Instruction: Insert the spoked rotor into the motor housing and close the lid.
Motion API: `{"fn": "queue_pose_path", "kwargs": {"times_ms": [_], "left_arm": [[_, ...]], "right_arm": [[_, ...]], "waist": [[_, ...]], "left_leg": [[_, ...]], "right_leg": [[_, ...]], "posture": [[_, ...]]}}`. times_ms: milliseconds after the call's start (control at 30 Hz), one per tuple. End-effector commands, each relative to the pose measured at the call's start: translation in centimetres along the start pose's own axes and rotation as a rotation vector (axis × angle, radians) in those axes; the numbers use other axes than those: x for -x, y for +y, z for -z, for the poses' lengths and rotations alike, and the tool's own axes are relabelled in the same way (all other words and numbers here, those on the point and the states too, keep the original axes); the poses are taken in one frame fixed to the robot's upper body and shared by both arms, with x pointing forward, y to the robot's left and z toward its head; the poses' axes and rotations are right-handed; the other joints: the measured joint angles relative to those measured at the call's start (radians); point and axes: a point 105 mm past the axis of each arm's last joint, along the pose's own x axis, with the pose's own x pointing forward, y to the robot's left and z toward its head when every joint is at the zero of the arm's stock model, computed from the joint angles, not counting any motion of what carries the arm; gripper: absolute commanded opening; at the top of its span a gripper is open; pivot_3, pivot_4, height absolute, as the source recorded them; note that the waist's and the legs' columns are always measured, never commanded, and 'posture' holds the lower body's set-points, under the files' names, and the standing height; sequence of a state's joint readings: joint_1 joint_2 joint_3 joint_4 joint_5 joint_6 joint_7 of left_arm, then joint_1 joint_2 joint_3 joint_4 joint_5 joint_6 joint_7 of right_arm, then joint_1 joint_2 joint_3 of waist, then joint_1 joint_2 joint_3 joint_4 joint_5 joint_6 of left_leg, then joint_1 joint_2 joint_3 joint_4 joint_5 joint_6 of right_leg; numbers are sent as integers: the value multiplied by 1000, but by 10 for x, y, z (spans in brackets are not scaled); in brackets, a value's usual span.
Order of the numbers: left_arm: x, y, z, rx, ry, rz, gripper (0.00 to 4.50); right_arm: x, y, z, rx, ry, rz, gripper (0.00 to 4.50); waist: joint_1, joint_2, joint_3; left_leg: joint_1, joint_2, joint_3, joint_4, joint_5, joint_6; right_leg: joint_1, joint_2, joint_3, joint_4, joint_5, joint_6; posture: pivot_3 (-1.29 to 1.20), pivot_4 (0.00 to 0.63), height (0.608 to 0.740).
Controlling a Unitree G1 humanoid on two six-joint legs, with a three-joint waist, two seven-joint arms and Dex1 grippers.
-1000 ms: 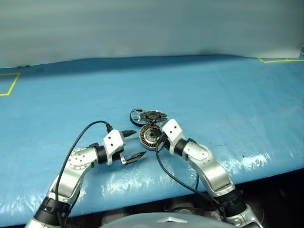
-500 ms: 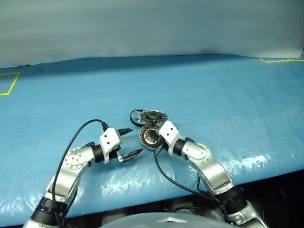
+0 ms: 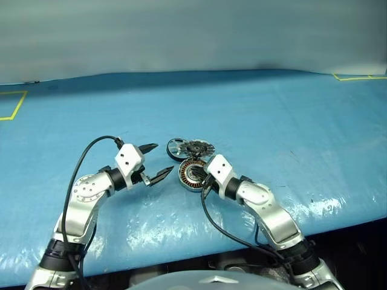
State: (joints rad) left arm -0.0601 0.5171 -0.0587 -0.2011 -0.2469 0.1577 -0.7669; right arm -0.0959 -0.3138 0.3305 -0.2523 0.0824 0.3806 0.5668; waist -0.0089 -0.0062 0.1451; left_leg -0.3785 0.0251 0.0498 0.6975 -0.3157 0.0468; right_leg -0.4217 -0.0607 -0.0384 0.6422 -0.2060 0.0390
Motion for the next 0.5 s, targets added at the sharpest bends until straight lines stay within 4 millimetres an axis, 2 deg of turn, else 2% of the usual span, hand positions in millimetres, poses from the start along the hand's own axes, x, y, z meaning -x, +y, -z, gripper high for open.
{"fn": "queue_pose_path", "kwargs": {"times_ms": [33,167,267,367,500], "left_arm": [[3,10,-13,-30,-27,4,4500],[4,36,-26,-65,-12,-7,4500],[-1,49,-30,-104,15,11,4500],[-10,57,-30,-127,56,58,4500],[-29,64,-31,-174,131,159,4500]], "right_arm": [[10,4,-31,-26,-97,-69,50],[33,11,-33,-20,-42,-175,50],[43,5,-31,6,-6,-163,50],[48,2,-32,6,1,-158,50],[46,1,-29,26,13,-118,50]], "waist": [[-1,0,0],[3,0,1],[5,0,1],[5,-1,1],[5,-1,1]], "left_leg": [[0,0,0,0,0,0],[0,0,-2,0,0,-1],[0,0,-2,0,0,0],[0,-1,-2,0,0,0],[0,-5,-2,0,0,-1]], "right_leg": [[0,0,0,0,0,0],[1,0,-1,0,0,0],[1,0,-2,0,0,0],[1,0,-2,0,0,0],[1,1,-2,0,0,1]], "posture": [[0,150,740],[0,150,740],[0,150,740],[0,150,740],[0,150,740]]}}
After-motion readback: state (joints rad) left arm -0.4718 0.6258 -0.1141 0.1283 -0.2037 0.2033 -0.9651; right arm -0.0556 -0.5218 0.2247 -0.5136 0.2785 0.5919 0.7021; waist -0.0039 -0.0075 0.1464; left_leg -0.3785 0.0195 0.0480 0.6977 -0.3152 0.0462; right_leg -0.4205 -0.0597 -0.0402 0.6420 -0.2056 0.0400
